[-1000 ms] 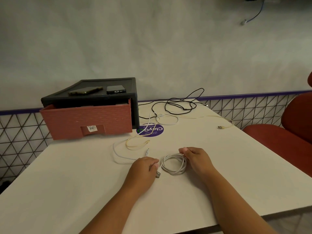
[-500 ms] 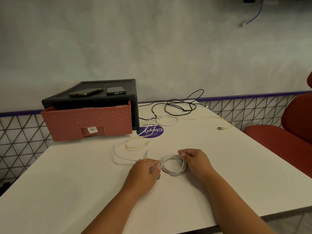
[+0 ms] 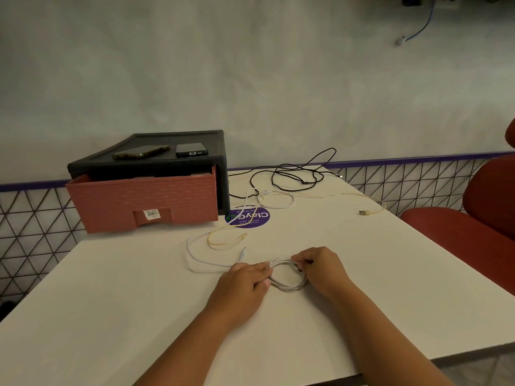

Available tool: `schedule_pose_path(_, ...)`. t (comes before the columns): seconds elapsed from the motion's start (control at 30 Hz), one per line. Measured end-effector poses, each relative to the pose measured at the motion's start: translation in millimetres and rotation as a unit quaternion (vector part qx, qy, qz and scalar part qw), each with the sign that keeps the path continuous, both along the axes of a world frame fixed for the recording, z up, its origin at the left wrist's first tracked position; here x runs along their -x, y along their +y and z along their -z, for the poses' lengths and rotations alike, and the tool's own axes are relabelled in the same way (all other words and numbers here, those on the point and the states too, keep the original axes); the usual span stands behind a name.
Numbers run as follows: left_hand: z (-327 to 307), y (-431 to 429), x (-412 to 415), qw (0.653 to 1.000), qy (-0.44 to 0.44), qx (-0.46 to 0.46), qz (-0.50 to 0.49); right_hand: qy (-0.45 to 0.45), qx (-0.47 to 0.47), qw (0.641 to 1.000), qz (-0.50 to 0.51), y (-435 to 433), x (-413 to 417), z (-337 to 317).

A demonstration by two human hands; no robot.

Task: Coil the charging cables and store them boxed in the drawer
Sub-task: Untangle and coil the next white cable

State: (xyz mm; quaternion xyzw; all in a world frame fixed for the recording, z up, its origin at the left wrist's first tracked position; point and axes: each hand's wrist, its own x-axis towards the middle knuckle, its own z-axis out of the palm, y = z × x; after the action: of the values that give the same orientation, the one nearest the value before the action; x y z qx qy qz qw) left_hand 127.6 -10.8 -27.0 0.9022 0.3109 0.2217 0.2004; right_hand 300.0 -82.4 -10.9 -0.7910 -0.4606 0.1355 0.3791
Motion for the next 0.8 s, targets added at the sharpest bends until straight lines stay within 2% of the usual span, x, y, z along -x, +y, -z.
schedule_pose_path(0.2,-2.7,-3.6,2.4,1.000,-0.008,0.014,-0.002,-0.002,-0.016,1.000,-0.020,-3.5,-0.1,2.7)
schedule_pose_path(0.47,-4.3,-4.2,4.1,0.999,-0.021,0.034,-0.003,0.047,-0.060,0.997,-0.015,-4.1,-2.7,2.1)
schedule_pose_path(0.8,-6.5,-5.5,3.6,0.999,-0.008,0.041,-0.011,0.071,-0.064,0.995,-0.013,-5.4,-1.6,2.6)
